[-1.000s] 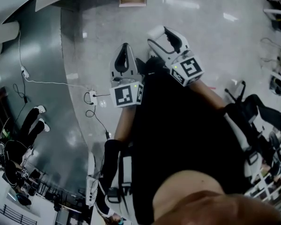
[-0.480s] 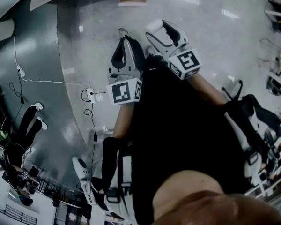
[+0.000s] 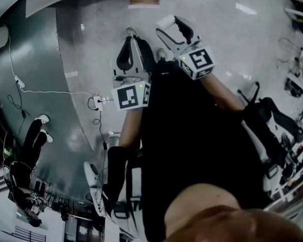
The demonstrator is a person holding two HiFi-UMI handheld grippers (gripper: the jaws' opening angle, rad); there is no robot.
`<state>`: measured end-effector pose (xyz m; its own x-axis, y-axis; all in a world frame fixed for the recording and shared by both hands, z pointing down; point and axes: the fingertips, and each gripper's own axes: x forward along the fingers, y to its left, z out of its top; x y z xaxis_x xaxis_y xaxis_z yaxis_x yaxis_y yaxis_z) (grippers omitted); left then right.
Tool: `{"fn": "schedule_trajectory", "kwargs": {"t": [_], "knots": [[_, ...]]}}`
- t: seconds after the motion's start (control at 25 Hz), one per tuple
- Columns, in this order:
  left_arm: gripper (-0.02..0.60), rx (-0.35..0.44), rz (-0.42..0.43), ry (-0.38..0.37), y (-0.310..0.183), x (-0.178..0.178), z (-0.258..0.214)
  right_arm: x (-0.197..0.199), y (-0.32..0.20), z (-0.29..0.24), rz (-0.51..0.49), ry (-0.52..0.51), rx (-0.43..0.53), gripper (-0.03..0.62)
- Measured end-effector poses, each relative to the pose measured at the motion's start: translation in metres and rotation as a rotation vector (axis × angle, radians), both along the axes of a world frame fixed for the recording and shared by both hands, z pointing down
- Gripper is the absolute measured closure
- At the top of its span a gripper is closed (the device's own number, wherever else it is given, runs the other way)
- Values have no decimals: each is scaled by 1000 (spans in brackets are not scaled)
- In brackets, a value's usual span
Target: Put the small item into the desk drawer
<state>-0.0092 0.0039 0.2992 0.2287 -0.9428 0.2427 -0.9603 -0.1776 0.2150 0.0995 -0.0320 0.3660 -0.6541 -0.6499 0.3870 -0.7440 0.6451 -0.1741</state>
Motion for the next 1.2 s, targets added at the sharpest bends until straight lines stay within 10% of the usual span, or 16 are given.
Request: {"fn": "schedule_trajectory", "kwargs": {"t": [1.2], "knots": [[595, -120, 38, 71, -112, -62, 89, -73, -116, 170, -10, 202, -193, 321]]}}
